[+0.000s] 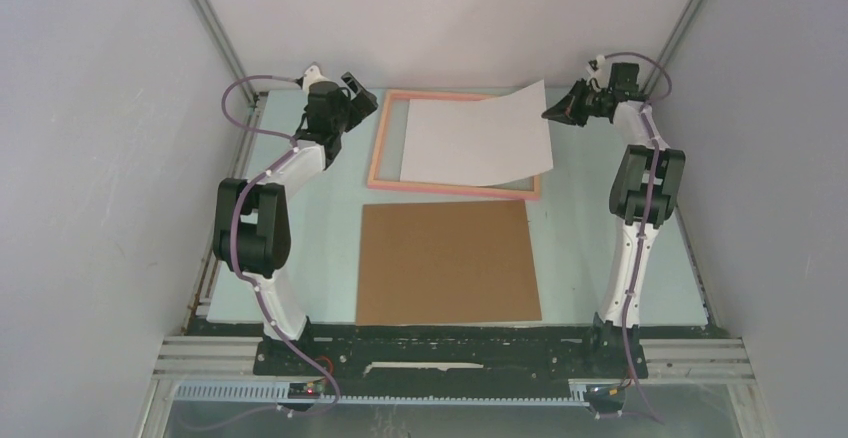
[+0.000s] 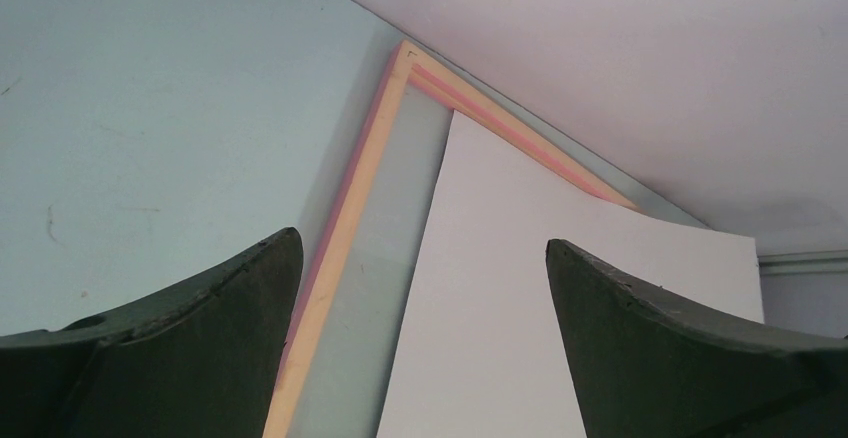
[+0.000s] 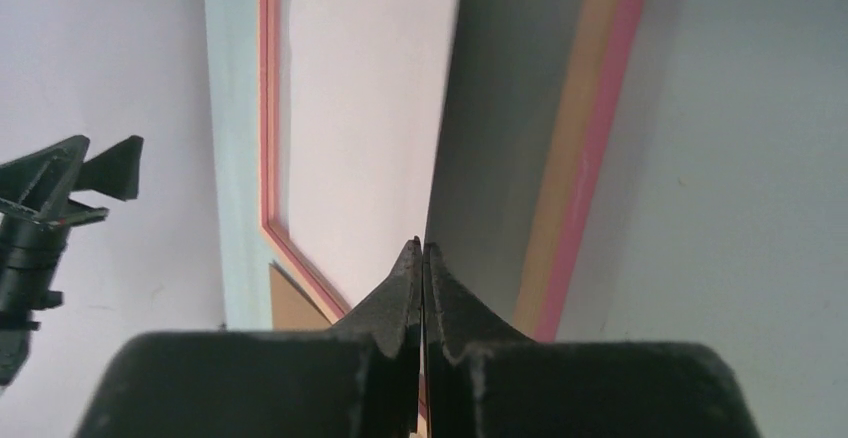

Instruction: Put the photo into the frame

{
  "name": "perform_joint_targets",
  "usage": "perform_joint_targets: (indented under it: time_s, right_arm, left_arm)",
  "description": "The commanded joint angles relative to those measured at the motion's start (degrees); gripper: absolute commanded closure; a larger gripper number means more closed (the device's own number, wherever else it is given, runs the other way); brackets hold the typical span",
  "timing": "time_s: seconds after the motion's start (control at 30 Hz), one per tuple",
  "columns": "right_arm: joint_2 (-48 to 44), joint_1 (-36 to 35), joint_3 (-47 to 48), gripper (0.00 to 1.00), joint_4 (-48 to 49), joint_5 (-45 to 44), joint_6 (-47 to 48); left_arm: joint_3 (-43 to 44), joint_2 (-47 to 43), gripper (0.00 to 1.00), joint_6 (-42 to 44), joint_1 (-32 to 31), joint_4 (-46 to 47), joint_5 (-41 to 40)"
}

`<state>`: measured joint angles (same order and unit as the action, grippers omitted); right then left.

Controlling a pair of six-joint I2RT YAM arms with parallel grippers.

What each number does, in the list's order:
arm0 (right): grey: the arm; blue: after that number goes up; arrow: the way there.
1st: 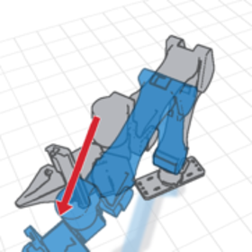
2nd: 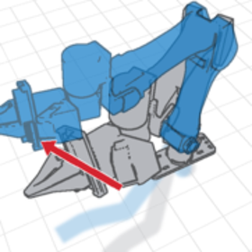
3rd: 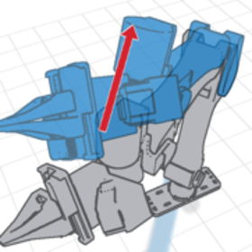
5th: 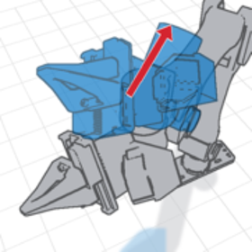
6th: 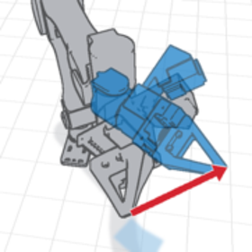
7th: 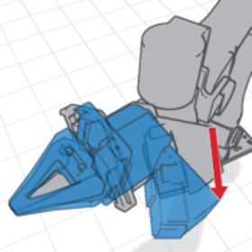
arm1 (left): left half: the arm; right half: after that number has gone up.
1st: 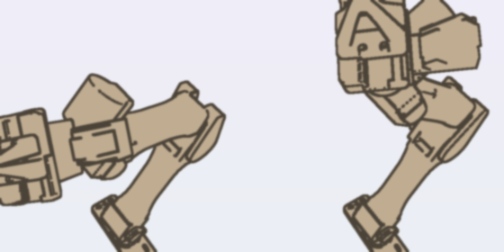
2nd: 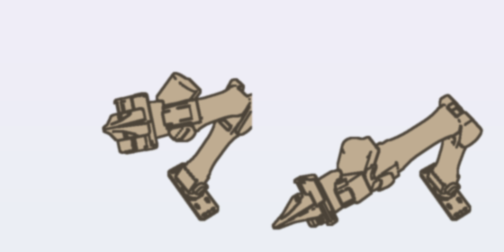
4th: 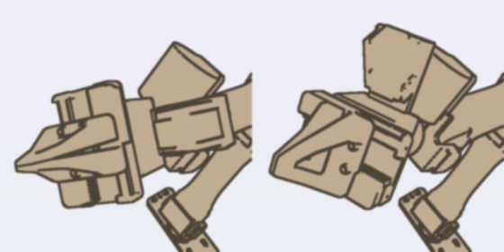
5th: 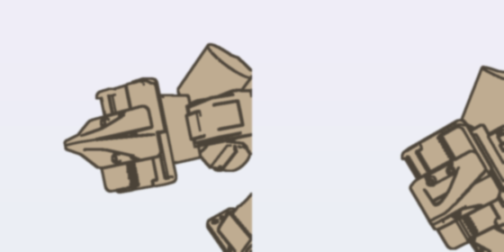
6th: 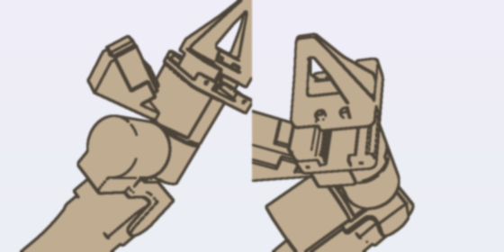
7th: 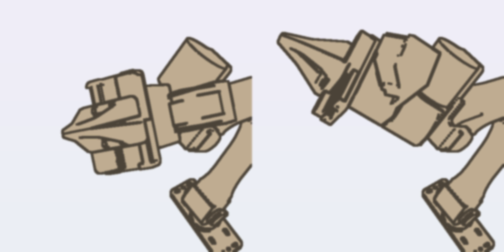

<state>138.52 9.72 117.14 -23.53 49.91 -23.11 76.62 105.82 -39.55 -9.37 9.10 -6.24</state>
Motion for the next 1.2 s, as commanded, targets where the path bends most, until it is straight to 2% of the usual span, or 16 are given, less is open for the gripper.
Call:
perform_joint_targets:
  time_s: [0.0,0.1,0.3,0.63,0.93,1.1,1.13,1.17]
  right_arm:
    - [3.86,-2.31,11.78,1.00,-16.53,-1.09,11.64]
    - [4.75,-3.18,14.57,1.00,-15.83,-0.44,11.28]
    - [5.01,-4.38,12.94,1.00,-11.57,0.36,7.24]
    - [2.11,-6.35,2.44,1.00,0.68,-1.47,-2.04]
    - [1.97,-6.90,2.40,1.00,0.89,-2.75,-2.33]
    - [1.33,-7.14,6.30,0.69,-7.20,-9.64,1.73]
    - [0.73,-7.22,7.22,0.61,-9.74,-12.28,2.90]
    - [-0.13,-7.21,7.83,0.47,-11.94,-16.07,3.88]
  left_arm:
    - [-0.56,-0.03,0.00,0.61,0.49,2.40,0.31]
    - [-0.17,0.30,0.00,0.41,0.49,2.41,0.79]
    - [-0.71,-0.18,0.00,0.12,0.49,2.65,0.80]
    - [-1.43,-0.72,0.00,-0.09,0.49,3.19,0.70]
    - [-1.65,-0.88,0.00,-0.18,0.49,3.44,0.84]
    - [-1.74,-1.03,0.00,-0.02,0.47,3.44,0.75]
    - [-1.81,-1.06,0.00,-0.01,0.49,3.45,0.66]
    - [-1.82,-1.12,0.00,0.12,0.49,3.46,0.62]
